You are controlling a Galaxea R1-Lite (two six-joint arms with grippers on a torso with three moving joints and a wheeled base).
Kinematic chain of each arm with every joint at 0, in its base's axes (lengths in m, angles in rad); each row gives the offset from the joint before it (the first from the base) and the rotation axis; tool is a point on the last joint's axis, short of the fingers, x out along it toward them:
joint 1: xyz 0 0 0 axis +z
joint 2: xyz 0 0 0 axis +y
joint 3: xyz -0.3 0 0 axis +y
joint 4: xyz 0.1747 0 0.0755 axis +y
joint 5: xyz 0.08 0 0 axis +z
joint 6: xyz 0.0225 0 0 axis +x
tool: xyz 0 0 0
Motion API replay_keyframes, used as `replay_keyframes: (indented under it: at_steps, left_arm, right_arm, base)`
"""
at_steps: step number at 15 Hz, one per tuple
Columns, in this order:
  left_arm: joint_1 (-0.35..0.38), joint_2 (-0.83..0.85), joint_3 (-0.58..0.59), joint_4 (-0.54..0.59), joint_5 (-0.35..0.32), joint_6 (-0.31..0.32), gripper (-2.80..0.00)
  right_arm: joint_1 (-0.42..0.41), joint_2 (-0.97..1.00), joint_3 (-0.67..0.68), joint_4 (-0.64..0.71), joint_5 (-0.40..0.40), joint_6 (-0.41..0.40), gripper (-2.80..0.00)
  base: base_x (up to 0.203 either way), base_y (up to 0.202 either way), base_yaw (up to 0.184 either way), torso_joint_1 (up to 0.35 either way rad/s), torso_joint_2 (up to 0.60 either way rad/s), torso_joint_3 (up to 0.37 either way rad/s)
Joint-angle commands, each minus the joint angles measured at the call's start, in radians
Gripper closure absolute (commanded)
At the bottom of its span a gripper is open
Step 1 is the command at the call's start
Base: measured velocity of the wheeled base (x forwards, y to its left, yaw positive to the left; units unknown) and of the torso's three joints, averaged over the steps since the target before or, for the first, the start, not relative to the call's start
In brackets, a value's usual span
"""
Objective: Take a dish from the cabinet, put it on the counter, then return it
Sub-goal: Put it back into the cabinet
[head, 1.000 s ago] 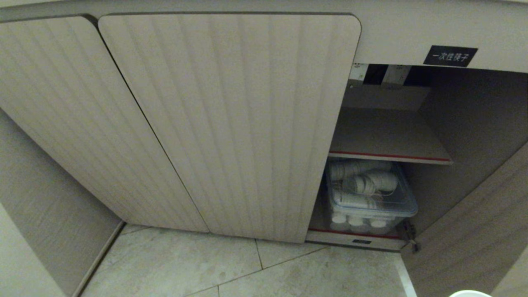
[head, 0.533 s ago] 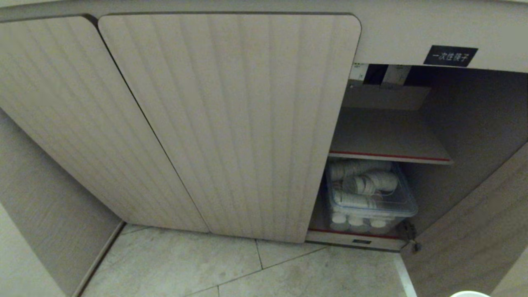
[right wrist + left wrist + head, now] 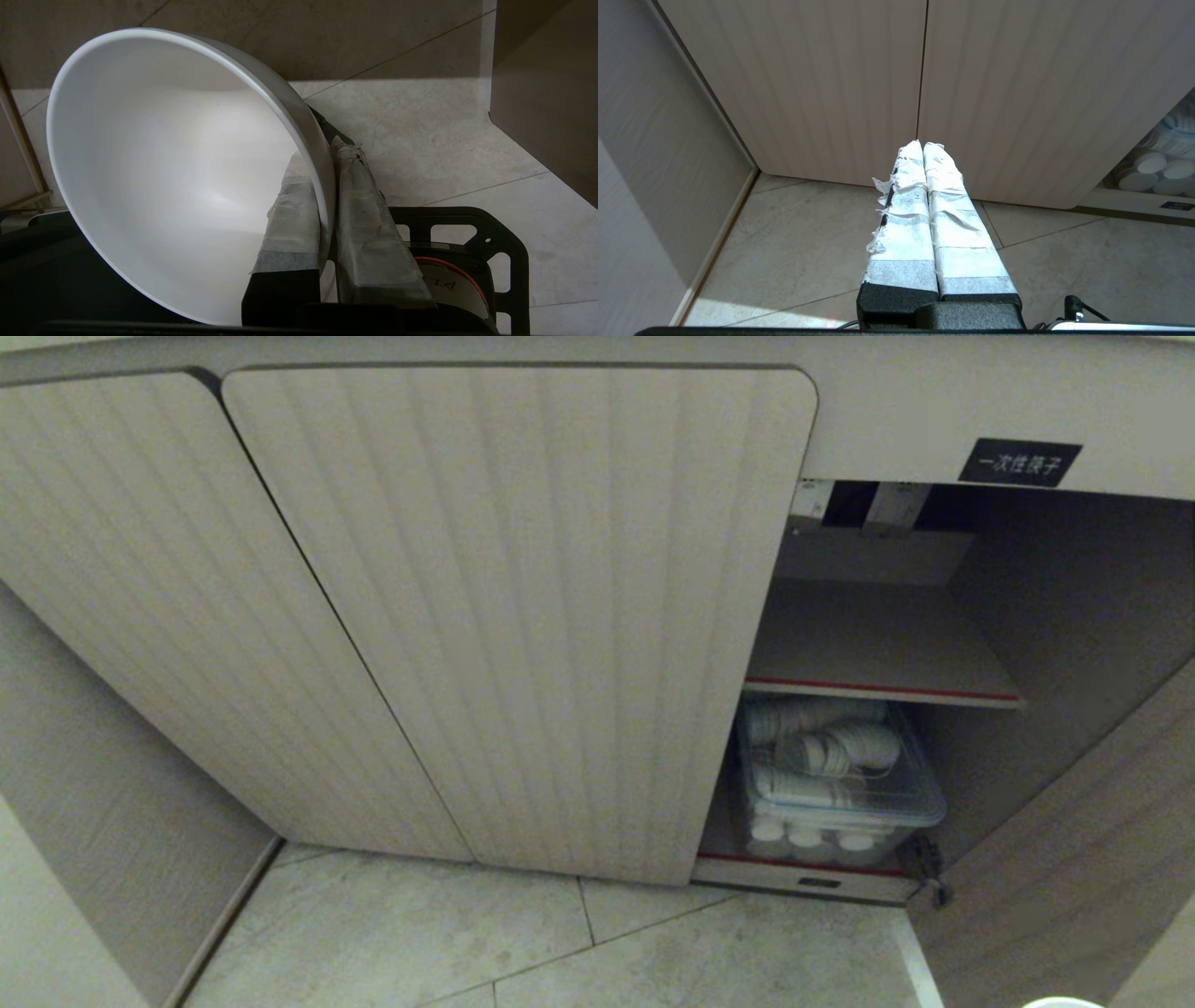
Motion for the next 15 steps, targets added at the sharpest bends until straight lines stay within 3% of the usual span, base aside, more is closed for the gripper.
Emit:
replay_keyframes:
  at_steps: [1,15]
  left_arm:
    - [0.0,0.0,0.0,-0.001,0.0,-0.001,0.0]
    - [0.0,0.0,0.0,-0.001,0.0,-0.001,0.0]
  right_arm:
    - [0.001,0.0,0.001,0.003,0.001,0.003,0.0]
    - [0.001,-0.009,0.001,0.004,-0.026,0.003,0.0]
  base:
    - [0.0,0.0,0.0,0.0,0.0,0.0]
    - [0.0,0.0,0.0,0.0,0.0,0.0]
